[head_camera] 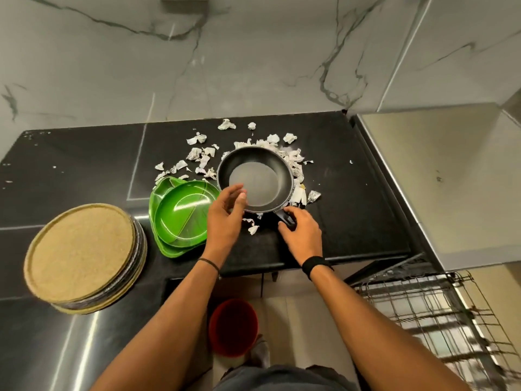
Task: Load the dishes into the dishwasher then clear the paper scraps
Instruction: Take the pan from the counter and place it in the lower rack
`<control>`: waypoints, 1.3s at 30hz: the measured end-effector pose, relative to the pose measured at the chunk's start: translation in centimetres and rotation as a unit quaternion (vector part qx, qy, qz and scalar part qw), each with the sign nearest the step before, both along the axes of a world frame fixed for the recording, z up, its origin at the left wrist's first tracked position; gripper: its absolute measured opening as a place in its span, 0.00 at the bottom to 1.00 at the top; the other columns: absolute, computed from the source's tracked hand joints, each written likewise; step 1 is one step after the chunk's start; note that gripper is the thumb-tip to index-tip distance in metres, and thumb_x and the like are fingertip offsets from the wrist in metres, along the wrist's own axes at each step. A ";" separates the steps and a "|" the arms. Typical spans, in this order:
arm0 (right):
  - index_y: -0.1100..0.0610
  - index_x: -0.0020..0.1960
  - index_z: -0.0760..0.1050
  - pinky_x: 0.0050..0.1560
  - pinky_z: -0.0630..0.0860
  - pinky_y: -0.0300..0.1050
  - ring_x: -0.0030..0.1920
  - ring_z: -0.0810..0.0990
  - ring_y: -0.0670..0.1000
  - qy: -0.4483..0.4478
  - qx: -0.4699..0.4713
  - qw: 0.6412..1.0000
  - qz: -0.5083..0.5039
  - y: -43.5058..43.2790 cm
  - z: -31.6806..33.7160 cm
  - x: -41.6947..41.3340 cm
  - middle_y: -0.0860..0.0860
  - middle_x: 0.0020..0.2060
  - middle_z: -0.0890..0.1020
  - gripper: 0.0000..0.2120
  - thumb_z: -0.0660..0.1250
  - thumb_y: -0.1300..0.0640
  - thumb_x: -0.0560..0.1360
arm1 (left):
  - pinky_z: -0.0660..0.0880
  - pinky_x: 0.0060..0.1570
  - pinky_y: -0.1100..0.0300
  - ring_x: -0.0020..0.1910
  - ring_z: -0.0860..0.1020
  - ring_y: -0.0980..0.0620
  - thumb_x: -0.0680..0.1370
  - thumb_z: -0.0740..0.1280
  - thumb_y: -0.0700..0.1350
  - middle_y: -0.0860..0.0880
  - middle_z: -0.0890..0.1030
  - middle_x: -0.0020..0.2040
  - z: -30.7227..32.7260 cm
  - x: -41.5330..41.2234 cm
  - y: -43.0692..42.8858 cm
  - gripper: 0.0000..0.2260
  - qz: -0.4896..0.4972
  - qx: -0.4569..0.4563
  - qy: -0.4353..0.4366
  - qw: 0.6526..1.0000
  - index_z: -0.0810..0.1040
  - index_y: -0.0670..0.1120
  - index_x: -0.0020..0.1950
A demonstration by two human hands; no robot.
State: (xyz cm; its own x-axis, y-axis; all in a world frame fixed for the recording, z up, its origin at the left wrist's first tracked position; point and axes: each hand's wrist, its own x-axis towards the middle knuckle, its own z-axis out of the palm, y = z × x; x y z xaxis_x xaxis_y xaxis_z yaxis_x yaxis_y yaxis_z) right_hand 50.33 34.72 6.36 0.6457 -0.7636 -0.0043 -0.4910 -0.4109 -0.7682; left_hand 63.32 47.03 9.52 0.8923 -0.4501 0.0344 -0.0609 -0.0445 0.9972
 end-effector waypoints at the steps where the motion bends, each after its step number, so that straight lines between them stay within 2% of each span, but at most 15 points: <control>1: 0.54 0.64 0.79 0.56 0.70 0.38 0.58 0.80 0.49 -0.011 -0.004 1.000 -0.007 -0.1 0.2 -0.2 0.48 0.57 0.81 0.17 0.73 0.57 0.75 | 0.79 0.47 0.61 0.52 0.83 0.56 0.82 0.69 0.40 0.49 0.85 0.55 0.1 0.6 0.2 0.11 0.012 0.016 -0.052 0.998 0.81 0.45 0.63; 2: 0.53 0.63 0.80 0.55 0.70 0.37 0.56 0.80 0.48 -0.025 -0.009 1.000 -0.016 -0.3 0.4 -0.4 0.47 0.56 0.81 0.17 0.74 0.57 0.74 | 0.79 0.47 0.60 0.53 0.81 0.57 0.80 0.69 0.37 0.51 0.84 0.56 0.3 1.3 0.4 0.13 0.020 0.031 -0.100 0.994 0.80 0.46 0.64; 4: 0.52 0.61 0.80 0.54 0.72 0.37 0.54 0.80 0.46 -0.048 -0.020 0.998 -0.036 -1.0 1.0 -1.0 0.46 0.53 0.81 0.16 0.74 0.56 0.73 | 0.78 0.54 0.55 0.58 0.77 0.52 0.75 0.67 0.30 0.52 0.82 0.59 0.5 2.5 0.6 0.22 0.020 0.076 -0.205 0.976 0.80 0.48 0.66; 6: 0.50 0.59 0.80 0.53 0.74 0.40 0.51 0.80 0.46 -0.055 -0.036 0.997 -0.047 -1.9 1.8 -1.8 0.45 0.51 0.81 0.16 0.75 0.56 0.72 | 0.72 0.66 0.50 0.65 0.73 0.46 0.71 0.66 0.29 0.51 0.80 0.63 0.8 3.4 0.2 0.27 -0.008 0.137 -0.344 0.929 0.80 0.48 0.67; 9: 0.50 0.60 0.81 0.55 0.76 0.41 0.52 0.81 0.46 -0.047 -0.051 0.996 -0.058 -3.5 2.9 -3.7 0.45 0.51 0.82 0.16 0.75 0.55 0.72 | 0.64 0.73 0.43 0.77 0.64 0.40 0.71 0.67 0.35 0.49 0.76 0.71 1.5 4.1 -1.8 0.26 -0.083 0.212 -0.502 0.834 0.81 0.51 0.67; 11: 0.49 0.60 0.81 0.56 0.77 0.42 0.53 0.81 0.46 -0.038 -0.051 0.995 -0.070 -4.3 3.5 -5.6 0.45 0.52 0.82 0.16 0.75 0.54 0.72 | 0.58 0.77 0.38 0.80 0.61 0.38 0.71 0.71 0.38 0.49 0.78 0.70 1.6 4.0 -3.8 0.21 -0.153 0.233 -0.570 0.773 0.83 0.53 0.63; 13: 0.49 0.60 0.80 0.56 0.76 0.42 0.53 0.80 0.45 -0.028 -0.050 0.994 -0.097 -5.2 4.2 -8.0 0.44 0.52 0.82 0.16 0.74 0.53 0.73 | 0.54 0.77 0.33 0.79 0.64 0.39 0.73 0.75 0.41 0.51 0.82 0.66 1.6 3.3 -6.2 0.16 -0.212 0.221 -0.614 0.727 0.85 0.53 0.60; 15: 0.48 0.60 0.80 0.57 0.76 0.41 0.54 0.80 0.45 -0.014 -0.053 0.991 -0.119 -6.0 4.8 -10.8 0.43 0.53 0.82 0.16 0.74 0.53 0.73 | 0.56 0.75 0.32 0.75 0.71 0.41 0.74 0.76 0.44 0.53 0.84 0.61 1.4 2.0 -8.5 0.13 -0.253 0.189 -0.633 0.707 0.86 0.54 0.57; 19: 0.47 0.62 0.78 0.58 0.78 0.47 0.57 0.80 0.47 0.035 -0.067 0.984 -0.163 -7.7 5.5 -17.6 0.44 0.57 0.82 0.17 0.72 0.51 0.74 | 0.58 0.75 0.36 0.65 0.80 0.46 0.74 0.78 0.42 0.56 0.86 0.54 1.2 -2.8 -14.0 0.10 -0.323 0.119 -0.634 0.692 0.86 0.53 0.53; 21: 0.48 0.64 0.77 0.59 0.79 0.50 0.58 0.80 0.50 0.060 -0.092 0.976 -0.189 -8.1 5.5 -20.7 0.46 0.58 0.82 0.18 0.72 0.50 0.75 | 0.59 0.75 0.36 0.61 0.81 0.48 0.73 0.78 0.42 0.57 0.86 0.52 1.6 -6.0 -16.1 0.09 -0.352 0.101 -0.638 0.677 0.86 0.53 0.51; 24: 0.49 0.65 0.75 0.57 0.78 0.55 0.59 0.78 0.54 0.091 -0.176 0.954 -0.224 -8.2 5.4 -25.0 0.50 0.60 0.79 0.21 0.69 0.47 0.73 | 0.59 0.75 0.37 0.58 0.82 0.50 0.71 0.79 0.42 0.57 0.86 0.50 2.2 -12.2 -19.1 0.11 -0.402 0.076 -0.654 0.636 0.86 0.53 0.51; 29: 0.49 0.69 0.74 0.68 0.69 0.55 0.69 0.73 0.53 0.158 -0.224 0.927 -0.255 -7.6 4.3 -30.8 0.48 0.66 0.77 0.27 0.75 0.53 0.72 | 0.60 0.75 0.39 0.54 0.82 0.50 0.70 0.78 0.42 0.55 0.86 0.47 2.4 -23.2 -22.5 0.11 -0.464 0.040 -0.672 0.575 0.85 0.52 0.51; 33: 0.51 0.63 0.79 0.70 0.65 0.53 0.64 0.78 0.54 0.154 -0.231 0.913 -0.299 -7.5 2.2 -36.6 0.49 0.60 0.83 0.16 0.73 0.57 0.75 | 0.59 0.75 0.43 0.53 0.82 0.50 0.73 0.76 0.45 0.54 0.85 0.46 2.1 -30.8 -23.9 0.07 -0.501 0.032 -0.670 0.547 0.84 0.53 0.49; 36: 0.51 0.56 0.79 0.70 0.62 0.52 0.56 0.81 0.54 0.157 -0.203 0.912 -0.320 -7.3 1.3 -40.7 0.48 0.51 0.85 0.06 0.68 0.56 0.80 | 0.68 0.71 0.41 0.51 0.82 0.48 0.71 0.78 0.44 0.53 0.83 0.44 1.5 -35.4 -24.7 0.08 -0.524 0.043 -0.655 0.542 0.82 0.51 0.46; 39: 0.54 0.56 0.77 0.70 0.66 0.59 0.53 0.79 0.57 0.154 -0.145 0.918 -0.334 -7.2 0.6 -44.3 0.51 0.50 0.83 0.05 0.65 0.56 0.82 | 0.71 0.68 0.43 0.54 0.81 0.46 0.72 0.78 0.48 0.51 0.83 0.47 0.4 -38.8 -25.9 0.10 -0.546 0.052 -0.637 0.542 0.81 0.50 0.49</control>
State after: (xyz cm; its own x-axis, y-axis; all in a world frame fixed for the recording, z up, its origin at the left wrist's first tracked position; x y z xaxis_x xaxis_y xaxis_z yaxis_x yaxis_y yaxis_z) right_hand 6.04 27.48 6.92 0.0344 -0.9868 0.1582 -0.8836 -0.1040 -0.4566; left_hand 24.48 21.13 9.89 -0.6257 -0.7444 0.2329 -0.7434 0.6596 0.1109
